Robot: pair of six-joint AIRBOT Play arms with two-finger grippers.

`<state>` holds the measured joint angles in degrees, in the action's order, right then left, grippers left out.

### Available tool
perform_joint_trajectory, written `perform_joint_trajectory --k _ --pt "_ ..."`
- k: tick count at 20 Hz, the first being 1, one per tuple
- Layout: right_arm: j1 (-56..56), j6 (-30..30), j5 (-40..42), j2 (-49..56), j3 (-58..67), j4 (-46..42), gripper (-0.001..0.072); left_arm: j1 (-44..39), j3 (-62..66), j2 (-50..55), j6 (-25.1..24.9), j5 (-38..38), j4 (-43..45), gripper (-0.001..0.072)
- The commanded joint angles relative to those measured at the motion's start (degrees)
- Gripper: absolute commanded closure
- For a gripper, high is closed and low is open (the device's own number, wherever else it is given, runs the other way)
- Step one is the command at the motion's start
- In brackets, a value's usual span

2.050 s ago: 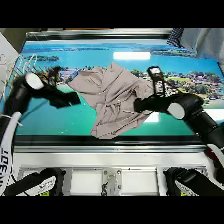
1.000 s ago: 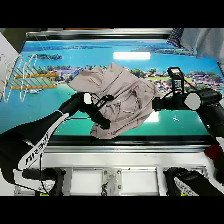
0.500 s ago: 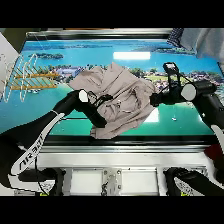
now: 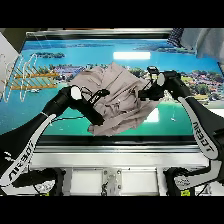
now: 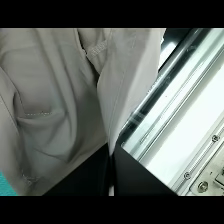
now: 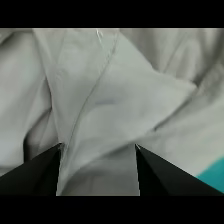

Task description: Fold the clothes and pants, and hang the long-sleeved shirts on hangers.

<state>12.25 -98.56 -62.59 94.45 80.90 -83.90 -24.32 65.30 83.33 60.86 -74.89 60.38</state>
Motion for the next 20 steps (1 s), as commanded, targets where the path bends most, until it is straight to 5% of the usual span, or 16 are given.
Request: perform_joint_trajectory --k 1,7,9,10,14,17,20 --pt "0.00 -2.23 3.72 5.11 2.93 2.49 0.0214 0.07 0.00 -0.26 0.02 -0.13 0.00 0.0692" --pt "0.00 -2.19 6.86 5.49 2.97 4.13 0.0235 0.07 0.00 -0.26 0.02 -0.17 0.00 0.0692" --pt "0.00 -2.16 6.86 5.70 2.97 1.90 0.0611 0.07 0.00 -0.28 0.09 -0.33 0.02 0.0692" --pt "-0.02 -2.16 6.82 5.53 3.02 0.26 0.0701 0.15 0.00 -0.28 0.22 -0.90 0.04 0.0692" --pt "-1.60 2.23 0.33 0.42 10.60 -7.04 0.0700 1.88 7.23 -0.31 1.66 -7.78 7.34 0.0692" --pt "-3.04 7.67 -11.98 -4.87 26.53 -7.50 0.0700 3.45 27.32 -0.31 2.97 -14.43 14.58 0.0692" --pt "-3.10 8.59 -16.48 -10.91 40.39 -7.61 0.0701 3.41 51.34 -0.28 3.02 -10.84 15.10 0.0692"
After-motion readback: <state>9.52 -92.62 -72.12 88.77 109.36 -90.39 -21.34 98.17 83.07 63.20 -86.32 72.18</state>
